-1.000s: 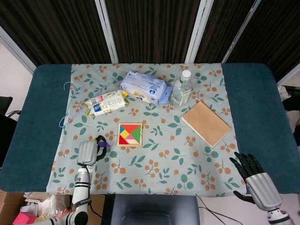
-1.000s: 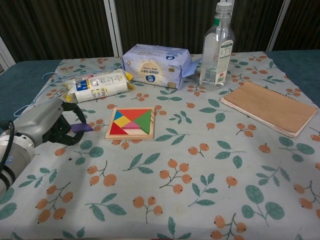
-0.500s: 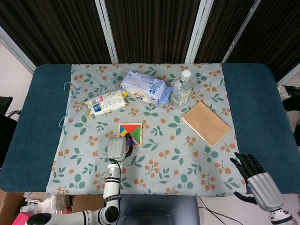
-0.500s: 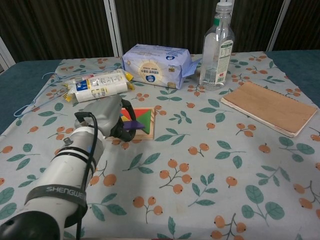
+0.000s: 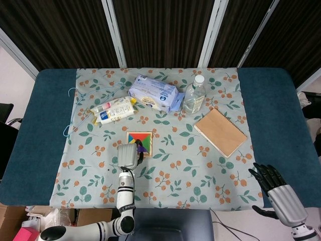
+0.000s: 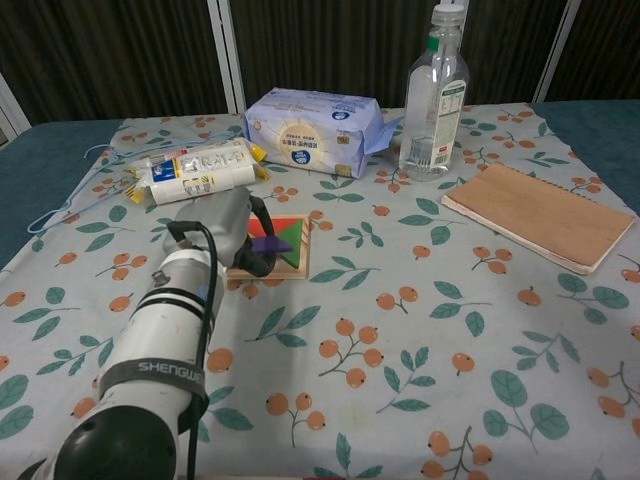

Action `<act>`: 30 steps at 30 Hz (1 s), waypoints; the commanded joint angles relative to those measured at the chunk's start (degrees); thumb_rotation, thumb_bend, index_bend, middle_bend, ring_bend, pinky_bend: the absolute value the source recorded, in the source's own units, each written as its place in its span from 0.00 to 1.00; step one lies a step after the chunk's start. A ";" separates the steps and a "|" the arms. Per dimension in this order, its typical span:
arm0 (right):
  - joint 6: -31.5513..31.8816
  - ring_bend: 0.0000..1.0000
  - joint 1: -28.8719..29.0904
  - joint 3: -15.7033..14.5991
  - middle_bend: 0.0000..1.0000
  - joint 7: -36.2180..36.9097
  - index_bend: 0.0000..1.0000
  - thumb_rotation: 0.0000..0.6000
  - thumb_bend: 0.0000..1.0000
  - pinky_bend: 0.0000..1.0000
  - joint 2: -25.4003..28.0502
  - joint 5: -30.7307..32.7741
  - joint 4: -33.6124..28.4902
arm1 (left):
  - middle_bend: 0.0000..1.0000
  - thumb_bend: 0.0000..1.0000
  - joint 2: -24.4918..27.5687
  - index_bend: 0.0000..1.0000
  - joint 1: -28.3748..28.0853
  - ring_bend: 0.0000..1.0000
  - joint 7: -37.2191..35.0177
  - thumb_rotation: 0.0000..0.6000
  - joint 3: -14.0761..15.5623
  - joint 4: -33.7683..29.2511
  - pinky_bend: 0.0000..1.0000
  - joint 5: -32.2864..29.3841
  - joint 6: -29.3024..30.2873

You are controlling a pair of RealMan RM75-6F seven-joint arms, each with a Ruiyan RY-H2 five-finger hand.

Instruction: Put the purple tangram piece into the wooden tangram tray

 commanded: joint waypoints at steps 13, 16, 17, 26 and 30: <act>0.39 0.00 -0.19 -0.06 0.00 -0.06 0.00 1.00 0.16 0.00 -0.07 -0.25 0.09 | 1.00 0.39 0.17 0.57 0.43 1.00 -0.36 1.00 1.89 0.64 1.00 0.56 0.09; 0.42 0.00 -0.17 0.01 0.00 0.10 0.00 1.00 0.16 0.00 -0.03 -0.15 0.09 | 1.00 0.39 0.25 0.55 0.30 1.00 -0.56 1.00 1.68 0.81 1.00 0.53 -0.14; 0.43 0.00 -0.16 0.03 0.00 0.15 0.00 1.00 0.16 0.00 -0.01 -0.11 0.09 | 1.00 0.39 0.27 0.53 0.28 1.00 -0.65 1.00 1.66 0.80 1.00 0.55 -0.20; 0.69 0.00 -0.28 0.04 0.00 0.38 0.00 1.00 0.16 0.00 0.07 -0.09 0.13 | 1.00 0.39 0.39 0.41 0.43 1.00 -0.58 1.00 2.14 0.45 1.00 0.30 -0.72; 0.78 0.00 -0.30 0.04 0.00 0.51 0.00 1.00 0.16 0.00 0.15 -0.13 0.14 | 1.00 0.39 0.37 0.41 0.46 1.00 -0.76 1.00 1.97 0.65 1.00 0.15 -0.71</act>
